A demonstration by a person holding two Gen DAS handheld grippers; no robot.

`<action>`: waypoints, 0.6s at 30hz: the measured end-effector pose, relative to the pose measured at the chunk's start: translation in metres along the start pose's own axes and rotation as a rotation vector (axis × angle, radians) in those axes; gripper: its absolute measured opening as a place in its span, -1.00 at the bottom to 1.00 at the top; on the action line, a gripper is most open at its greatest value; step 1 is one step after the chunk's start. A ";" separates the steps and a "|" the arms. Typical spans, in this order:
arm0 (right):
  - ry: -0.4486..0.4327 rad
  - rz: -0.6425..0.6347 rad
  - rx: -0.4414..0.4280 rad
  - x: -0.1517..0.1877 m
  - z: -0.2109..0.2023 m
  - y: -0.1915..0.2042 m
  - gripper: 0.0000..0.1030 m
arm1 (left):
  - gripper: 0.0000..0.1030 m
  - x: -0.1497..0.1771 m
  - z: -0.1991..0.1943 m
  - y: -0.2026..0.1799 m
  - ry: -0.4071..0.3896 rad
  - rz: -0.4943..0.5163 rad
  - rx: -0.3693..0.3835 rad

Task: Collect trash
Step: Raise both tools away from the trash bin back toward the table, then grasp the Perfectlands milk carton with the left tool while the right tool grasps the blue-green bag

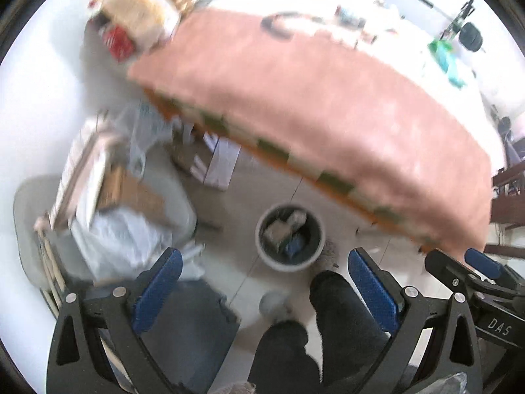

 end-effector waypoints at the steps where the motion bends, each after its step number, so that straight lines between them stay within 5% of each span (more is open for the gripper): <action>1: -0.017 0.012 -0.005 -0.014 -0.004 -0.002 1.00 | 1.00 -0.015 -0.001 -0.007 -0.017 0.005 0.001; 9: -0.140 0.122 0.059 -0.164 -0.012 -0.073 1.00 | 1.00 -0.156 0.030 -0.076 -0.102 0.018 -0.001; 18: -0.132 0.217 0.207 -0.352 0.068 -0.212 1.00 | 1.00 -0.305 0.169 -0.148 -0.039 -0.074 -0.009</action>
Point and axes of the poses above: each gripper's, at about its wrist camera, not at the fingertips, and z roughly the way its jaws point, y to its left, x to its underside, the point moved 7 cm from there along z, roughly the way its jaws point, and after that the axes turned 15 degrees about -y, right-handed, at the moved point
